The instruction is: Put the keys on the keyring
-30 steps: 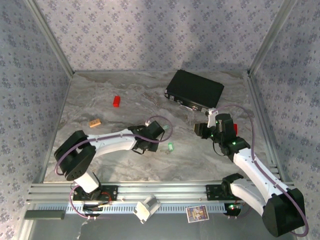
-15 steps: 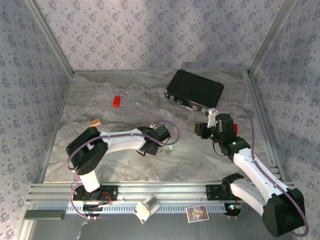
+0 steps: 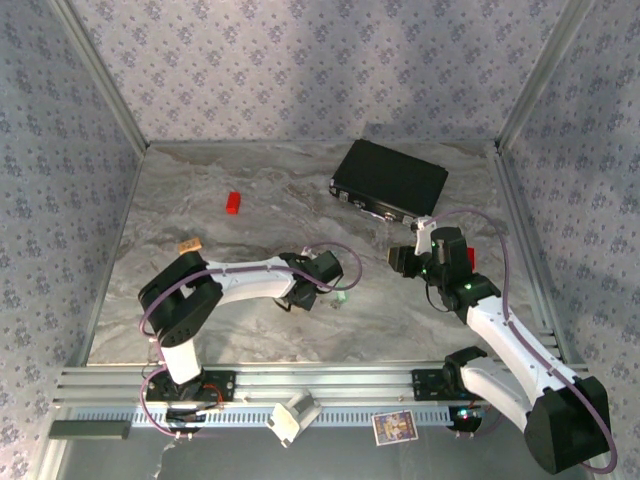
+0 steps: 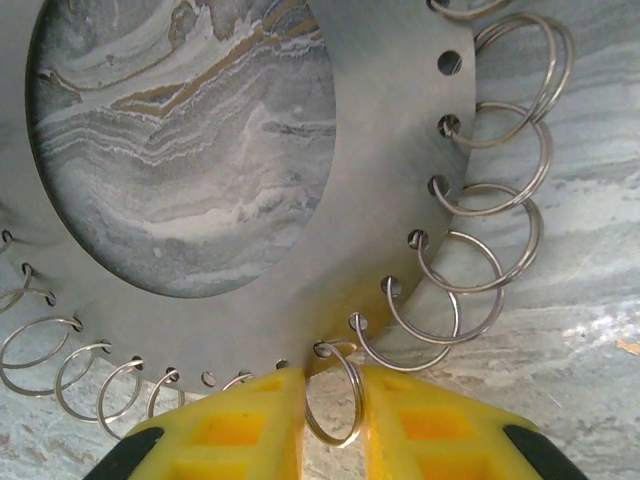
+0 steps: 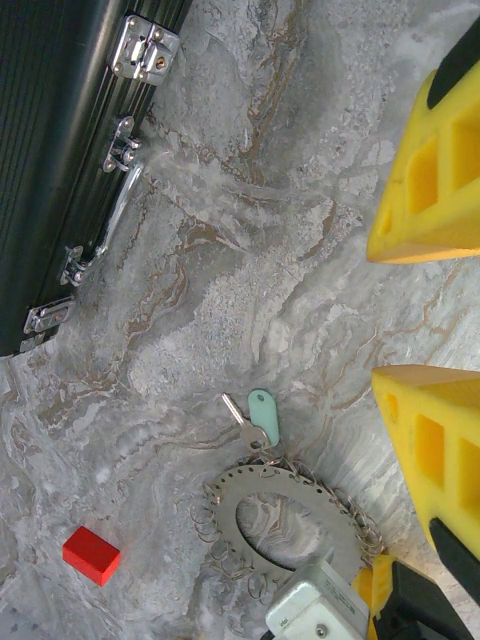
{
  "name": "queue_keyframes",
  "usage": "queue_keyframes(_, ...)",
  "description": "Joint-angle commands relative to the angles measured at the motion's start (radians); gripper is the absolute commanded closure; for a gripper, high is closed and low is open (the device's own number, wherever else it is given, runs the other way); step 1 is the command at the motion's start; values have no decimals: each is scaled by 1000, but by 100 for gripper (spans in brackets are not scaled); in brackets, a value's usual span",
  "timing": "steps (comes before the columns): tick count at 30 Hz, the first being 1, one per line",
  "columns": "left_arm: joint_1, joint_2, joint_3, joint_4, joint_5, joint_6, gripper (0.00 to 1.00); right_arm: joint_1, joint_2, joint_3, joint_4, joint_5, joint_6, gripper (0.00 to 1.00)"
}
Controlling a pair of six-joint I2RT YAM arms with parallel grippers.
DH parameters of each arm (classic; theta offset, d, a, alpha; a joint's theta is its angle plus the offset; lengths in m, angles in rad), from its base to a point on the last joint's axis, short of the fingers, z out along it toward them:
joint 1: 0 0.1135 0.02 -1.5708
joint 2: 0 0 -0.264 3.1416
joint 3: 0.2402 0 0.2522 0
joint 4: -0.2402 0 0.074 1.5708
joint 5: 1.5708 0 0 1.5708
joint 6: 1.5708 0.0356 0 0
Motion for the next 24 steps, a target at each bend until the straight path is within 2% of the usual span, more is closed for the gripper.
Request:
queue_keyframes(1, -7, 15, 26, -32, -26, 9, 83, -5, 0, 27, -11, -8, -9, 67)
queue_keyframes(8, -12, 9, 36, -43, -57, 10, 95, -6, 0, 28, -13, -7, -9, 68)
queue_keyframes(11, -26, 2, 54, -96, -100, 10, 99, -5, -3, 30, -17, -7, -11, 68)
queue_keyframes(15, -37, -40, 64, -121, -159, 29, 100, -6, -3, 37, -23, -12, -10, 68)
queue_keyframes(19, -37, -129, 56, -115, -225, 93, 100, -6, -8, 59, -35, -26, -6, 68)
queue_keyframes(24, -34, -300, 17, -21, -281, 240, 100, -5, -7, 99, -39, -50, 0, 68)
